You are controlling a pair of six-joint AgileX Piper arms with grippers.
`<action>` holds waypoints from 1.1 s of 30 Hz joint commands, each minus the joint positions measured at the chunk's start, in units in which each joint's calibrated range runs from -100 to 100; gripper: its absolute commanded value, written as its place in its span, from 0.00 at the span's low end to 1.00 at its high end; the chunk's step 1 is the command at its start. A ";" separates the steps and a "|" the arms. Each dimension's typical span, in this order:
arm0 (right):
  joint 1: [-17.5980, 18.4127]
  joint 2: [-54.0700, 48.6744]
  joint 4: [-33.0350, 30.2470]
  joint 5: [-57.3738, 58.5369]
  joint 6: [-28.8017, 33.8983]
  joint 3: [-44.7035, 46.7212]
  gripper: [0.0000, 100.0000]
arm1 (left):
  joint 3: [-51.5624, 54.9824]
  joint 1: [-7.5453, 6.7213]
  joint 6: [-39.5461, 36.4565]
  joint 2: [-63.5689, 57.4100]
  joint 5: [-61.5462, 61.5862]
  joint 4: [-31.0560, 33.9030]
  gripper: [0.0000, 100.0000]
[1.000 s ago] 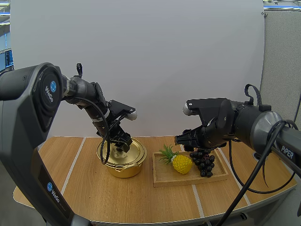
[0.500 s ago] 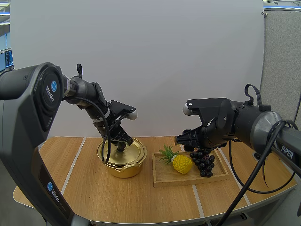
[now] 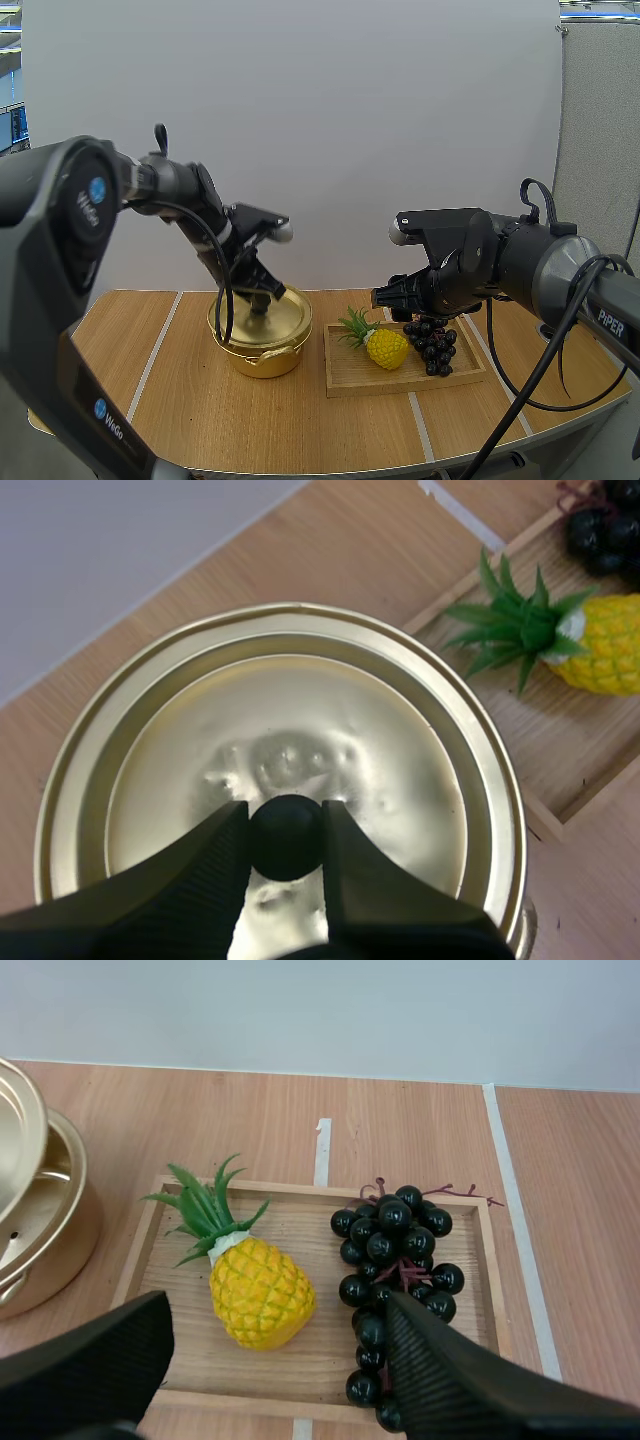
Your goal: Open the pot, put the pineapple inside, and close it
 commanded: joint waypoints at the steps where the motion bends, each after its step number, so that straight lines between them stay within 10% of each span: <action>1: -0.20 -0.10 0.16 -1.05 -0.58 -0.52 1.00 | -5.44 -0.06 -1.08 -9.28 2.99 -1.55 0.00; 7: -0.20 -0.10 0.16 -1.27 -0.69 -0.52 1.00 | -14.02 0.54 -3.25 -18.40 3.02 -1.45 0.00; 20: 2.40 0.34 6.94 -0.43 -23.12 -0.52 1.00 | -34.71 7.59 -6.18 -27.83 -4.70 -1.19 0.00; 33: 8.21 16.65 4.75 5.68 -20.85 -9.28 1.00 | -37.81 9.90 -6.18 -26.92 -2.32 -1.19 0.00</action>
